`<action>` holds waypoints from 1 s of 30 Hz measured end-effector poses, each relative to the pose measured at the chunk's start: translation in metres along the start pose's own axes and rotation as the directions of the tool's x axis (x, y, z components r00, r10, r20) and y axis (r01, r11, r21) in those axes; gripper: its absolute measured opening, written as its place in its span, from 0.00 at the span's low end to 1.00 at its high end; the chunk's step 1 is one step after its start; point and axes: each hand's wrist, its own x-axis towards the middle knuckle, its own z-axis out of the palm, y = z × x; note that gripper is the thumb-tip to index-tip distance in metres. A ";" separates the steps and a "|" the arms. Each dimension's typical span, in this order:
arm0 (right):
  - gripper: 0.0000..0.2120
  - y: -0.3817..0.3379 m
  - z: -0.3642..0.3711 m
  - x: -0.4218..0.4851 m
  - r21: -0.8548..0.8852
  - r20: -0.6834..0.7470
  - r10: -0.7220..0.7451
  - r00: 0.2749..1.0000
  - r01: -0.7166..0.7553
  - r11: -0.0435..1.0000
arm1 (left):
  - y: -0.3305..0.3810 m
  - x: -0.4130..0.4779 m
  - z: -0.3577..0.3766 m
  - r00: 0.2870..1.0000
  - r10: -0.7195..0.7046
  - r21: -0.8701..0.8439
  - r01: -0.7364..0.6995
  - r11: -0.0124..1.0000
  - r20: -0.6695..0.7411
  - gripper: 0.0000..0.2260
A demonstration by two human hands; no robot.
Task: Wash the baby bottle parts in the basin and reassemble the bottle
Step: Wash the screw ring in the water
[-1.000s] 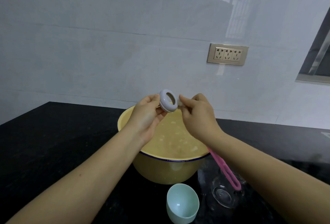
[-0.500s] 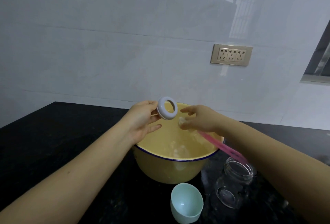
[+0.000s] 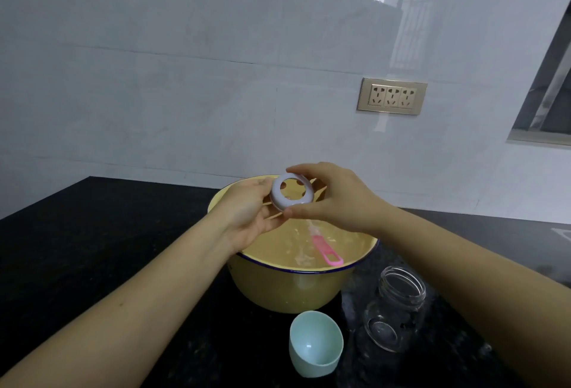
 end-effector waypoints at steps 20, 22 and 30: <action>0.22 0.004 -0.014 -0.021 -0.787 0.096 -0.371 0.924 0.299 0.540 | -0.006 -0.013 -0.012 0.953 0.289 0.838 -0.228 0.496 0.089 0.08; 0.28 0.003 -0.014 -0.026 -0.766 -0.003 -0.225 0.974 0.142 0.626 | -0.008 -0.015 -0.011 0.942 0.314 0.845 -0.259 0.469 0.115 0.08; 0.24 0.012 -0.034 -0.075 -0.199 -0.215 0.227 0.950 -0.270 0.942 | -0.020 -0.030 -0.011 0.891 0.397 0.807 -0.396 0.439 0.222 0.07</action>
